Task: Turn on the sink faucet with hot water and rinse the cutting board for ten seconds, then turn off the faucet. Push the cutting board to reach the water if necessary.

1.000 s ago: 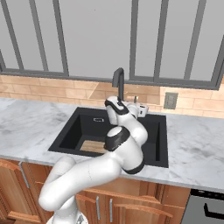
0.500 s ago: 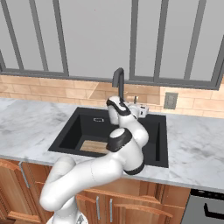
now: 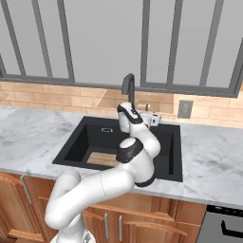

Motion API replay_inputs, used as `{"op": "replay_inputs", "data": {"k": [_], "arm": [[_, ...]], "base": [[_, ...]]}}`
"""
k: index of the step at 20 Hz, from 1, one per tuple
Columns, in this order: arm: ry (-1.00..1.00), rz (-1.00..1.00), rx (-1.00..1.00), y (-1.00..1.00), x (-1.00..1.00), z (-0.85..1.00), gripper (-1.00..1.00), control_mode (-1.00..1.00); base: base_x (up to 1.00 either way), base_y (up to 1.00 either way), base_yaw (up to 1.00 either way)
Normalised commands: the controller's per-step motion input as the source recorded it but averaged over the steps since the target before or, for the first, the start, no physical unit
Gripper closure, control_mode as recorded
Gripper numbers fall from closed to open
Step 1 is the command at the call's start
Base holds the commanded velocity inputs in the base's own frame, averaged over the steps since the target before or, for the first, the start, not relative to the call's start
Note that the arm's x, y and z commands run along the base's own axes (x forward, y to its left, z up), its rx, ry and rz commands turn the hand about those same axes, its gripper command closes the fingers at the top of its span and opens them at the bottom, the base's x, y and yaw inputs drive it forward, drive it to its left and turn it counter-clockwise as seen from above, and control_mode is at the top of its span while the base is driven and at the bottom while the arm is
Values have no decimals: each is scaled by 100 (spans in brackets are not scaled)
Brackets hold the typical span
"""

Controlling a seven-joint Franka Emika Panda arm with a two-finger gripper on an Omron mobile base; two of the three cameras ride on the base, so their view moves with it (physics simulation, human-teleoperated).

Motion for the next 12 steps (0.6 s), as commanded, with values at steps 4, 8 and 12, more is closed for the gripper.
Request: {"op": "replay_inputs", "data": {"k": [4, 8, 12], "arm": [[0, 0, 0, 0, 18, 0, -100, -100], [0, 0, 0, 0, 18, 0, -100, -100], [0, 0, 0, 0, 15, 0, -100, -100]], "base": [[0, 0, 0], [0, 0, 0], [0, 0, 0]]}}
